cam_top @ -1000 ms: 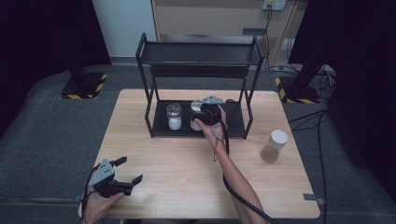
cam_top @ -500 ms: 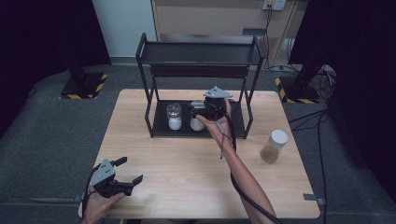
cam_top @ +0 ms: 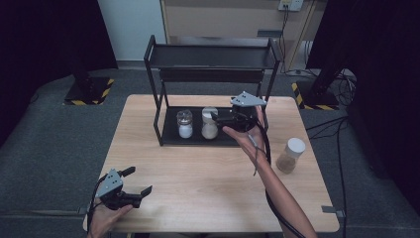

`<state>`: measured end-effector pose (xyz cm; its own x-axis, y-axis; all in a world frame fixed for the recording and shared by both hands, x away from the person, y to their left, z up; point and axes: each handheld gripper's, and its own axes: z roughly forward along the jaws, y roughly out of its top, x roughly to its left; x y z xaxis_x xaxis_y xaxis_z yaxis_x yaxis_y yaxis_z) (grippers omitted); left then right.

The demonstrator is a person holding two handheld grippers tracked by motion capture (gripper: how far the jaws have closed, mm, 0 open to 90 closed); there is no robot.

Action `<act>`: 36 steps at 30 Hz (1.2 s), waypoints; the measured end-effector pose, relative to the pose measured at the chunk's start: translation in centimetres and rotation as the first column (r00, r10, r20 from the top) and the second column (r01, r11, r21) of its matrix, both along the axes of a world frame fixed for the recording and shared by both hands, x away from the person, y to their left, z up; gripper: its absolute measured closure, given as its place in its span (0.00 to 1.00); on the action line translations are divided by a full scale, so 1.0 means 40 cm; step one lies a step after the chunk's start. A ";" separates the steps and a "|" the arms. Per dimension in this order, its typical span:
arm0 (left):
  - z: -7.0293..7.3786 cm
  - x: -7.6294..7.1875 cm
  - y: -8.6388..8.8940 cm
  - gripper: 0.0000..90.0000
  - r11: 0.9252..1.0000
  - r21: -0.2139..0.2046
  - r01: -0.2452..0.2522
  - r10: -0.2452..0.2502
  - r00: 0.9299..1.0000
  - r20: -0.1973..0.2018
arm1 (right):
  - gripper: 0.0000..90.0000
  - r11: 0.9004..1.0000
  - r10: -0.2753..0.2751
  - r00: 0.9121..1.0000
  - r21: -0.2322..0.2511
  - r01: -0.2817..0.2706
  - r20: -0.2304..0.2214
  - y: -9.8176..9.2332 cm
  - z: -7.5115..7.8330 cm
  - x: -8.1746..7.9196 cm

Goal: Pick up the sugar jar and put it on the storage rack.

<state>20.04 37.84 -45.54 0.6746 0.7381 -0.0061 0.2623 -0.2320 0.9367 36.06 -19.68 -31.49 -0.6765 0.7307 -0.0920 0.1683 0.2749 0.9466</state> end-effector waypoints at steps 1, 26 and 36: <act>0.000 0.000 0.000 0.04 1.000 0.000 0.000 0.000 1.000 0.001 | 0.11 1.000 0.005 1.000 -0.003 -0.005 0.003 -0.009 0.003 -0.011; 0.001 0.000 -0.004 0.04 1.000 0.008 -0.002 0.002 1.000 -0.003 | 0.11 0.999 0.017 0.999 0.053 -0.015 -0.037 -0.245 -0.054 -0.254; 0.001 0.001 -0.005 0.04 1.000 0.008 0.000 0.000 1.000 -0.004 | 0.11 1.000 -0.006 0.999 0.010 0.006 -0.042 -0.298 -0.108 -0.338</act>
